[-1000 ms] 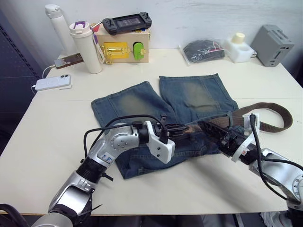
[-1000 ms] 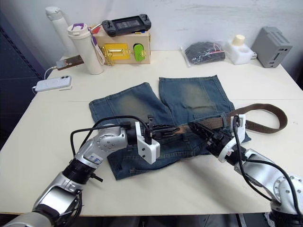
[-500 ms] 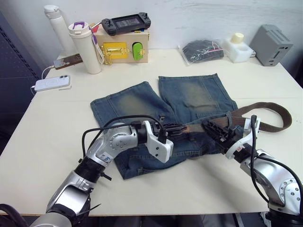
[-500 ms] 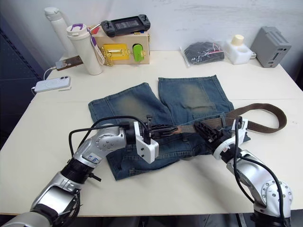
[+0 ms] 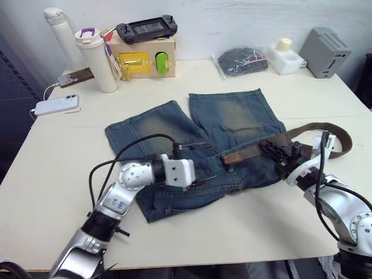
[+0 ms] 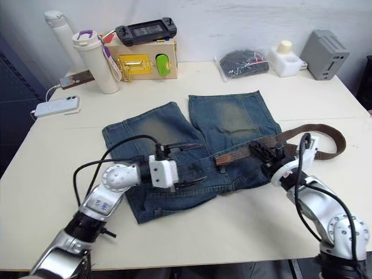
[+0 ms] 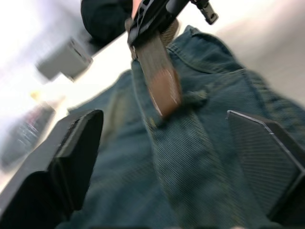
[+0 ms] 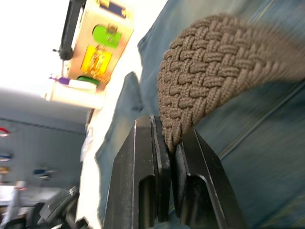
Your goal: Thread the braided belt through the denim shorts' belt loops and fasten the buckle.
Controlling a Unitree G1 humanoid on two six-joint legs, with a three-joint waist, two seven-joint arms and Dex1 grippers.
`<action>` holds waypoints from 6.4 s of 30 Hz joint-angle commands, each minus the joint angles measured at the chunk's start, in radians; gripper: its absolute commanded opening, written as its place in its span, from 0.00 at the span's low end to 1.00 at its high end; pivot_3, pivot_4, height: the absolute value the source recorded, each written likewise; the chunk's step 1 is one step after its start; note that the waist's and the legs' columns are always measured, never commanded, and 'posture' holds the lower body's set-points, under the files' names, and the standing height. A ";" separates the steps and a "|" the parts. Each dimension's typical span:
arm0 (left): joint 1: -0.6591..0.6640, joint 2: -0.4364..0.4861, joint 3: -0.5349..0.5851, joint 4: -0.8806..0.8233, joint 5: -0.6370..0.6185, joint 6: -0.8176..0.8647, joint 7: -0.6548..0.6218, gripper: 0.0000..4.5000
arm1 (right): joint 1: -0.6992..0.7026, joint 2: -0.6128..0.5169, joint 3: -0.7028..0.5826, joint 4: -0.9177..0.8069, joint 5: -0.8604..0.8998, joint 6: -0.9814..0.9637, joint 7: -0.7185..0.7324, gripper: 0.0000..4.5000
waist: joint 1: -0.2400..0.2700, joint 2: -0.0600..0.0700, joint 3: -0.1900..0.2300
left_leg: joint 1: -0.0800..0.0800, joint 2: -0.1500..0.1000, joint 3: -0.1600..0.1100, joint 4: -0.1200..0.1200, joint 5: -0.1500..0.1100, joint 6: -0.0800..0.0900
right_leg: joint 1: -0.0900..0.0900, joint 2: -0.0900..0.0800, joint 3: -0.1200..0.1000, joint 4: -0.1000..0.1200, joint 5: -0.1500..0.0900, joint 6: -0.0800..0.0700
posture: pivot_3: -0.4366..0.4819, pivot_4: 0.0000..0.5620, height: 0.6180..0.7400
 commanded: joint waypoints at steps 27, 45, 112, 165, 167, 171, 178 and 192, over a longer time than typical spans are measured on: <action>0.056 0.066 0.014 -0.130 0.191 -0.028 0.092 0.99 | -0.045 0.085 0.213 -0.033 -0.177 0.126 0.109 0.00 | 0.000 0.002 0.001 | 0.000 0.000 0.001 0.000 0.000 0.000 | 0.000 -0.001 0.001 -0.001 0.000 0.000 | 0.48 0.27 0.22; -0.050 0.042 -0.053 0.059 0.357 -0.331 0.122 0.35 | -0.037 0.114 0.220 -0.044 -0.159 0.111 0.067 0.00 | -0.001 0.002 0.001 | 0.001 0.000 0.002 -0.001 0.000 0.000 | 0.000 0.000 0.001 -0.001 0.000 0.000 | 0.48 0.27 0.22; 0.190 0.289 0.117 -0.031 0.215 -0.472 0.064 0.00 | 0.161 -0.459 0.329 0.050 -1.777 -0.374 1.076 0.00 | 0.077 -0.004 -0.001 | -0.002 -0.001 0.003 0.009 0.000 0.002 | 0.003 -0.001 -0.001 -0.006 0.001 0.001 | 0.48 0.27 0.22; 0.268 0.244 0.254 -0.136 0.203 -0.482 0.202 0.24 | -0.142 0.345 0.291 -0.108 0.086 0.088 -0.253 0.00 | -0.013 0.006 0.008 | -0.012 -0.003 0.001 0.007 0.000 0.000 | -0.018 -0.001 0.003 0.017 0.001 0.002 | 0.48 0.27 0.22; 0.306 0.259 0.264 -0.161 0.165 -0.403 0.171 0.44 | -0.152 0.328 0.284 -0.103 0.086 0.094 -0.239 0.00 | -0.014 0.006 0.008 | -0.012 -0.003 0.001 0.007 -0.001 0.000 | -0.018 -0.001 0.003 0.019 0.001 0.002 | 0.48 0.27 0.22; 0.460 0.295 0.355 -0.281 -0.053 -0.182 0.116 0.84 | -0.169 0.235 0.299 -0.084 0.086 0.120 -0.192 0.00 | -0.016 0.006 0.008 | -0.012 -0.003 0.001 0.007 -0.001 0.000 | -0.019 0.000 0.003 0.020 0.001 0.002 | 0.48 0.27 0.22; 0.747 0.347 0.564 -0.383 -0.283 0.031 -0.001 0.84 | -0.183 0.206 0.345 -0.043 -0.066 0.119 -0.080 0.00 | -0.016 0.007 0.008 | -0.013 -0.002 0.001 0.007 -0.001 -0.001 | -0.019 -0.001 0.003 0.020 0.001 0.000 | 0.48 0.27 0.22; 0.773 0.310 0.599 -0.446 -0.300 0.115 -0.017 0.84 | -0.197 0.277 0.412 -0.007 -0.391 0.096 0.138 0.00 | -0.008 0.007 0.007 | -0.013 -0.002 0.001 0.009 -0.002 -0.001 | -0.019 -0.001 0.003 0.019 0.000 -0.001 | 0.48 0.27 0.22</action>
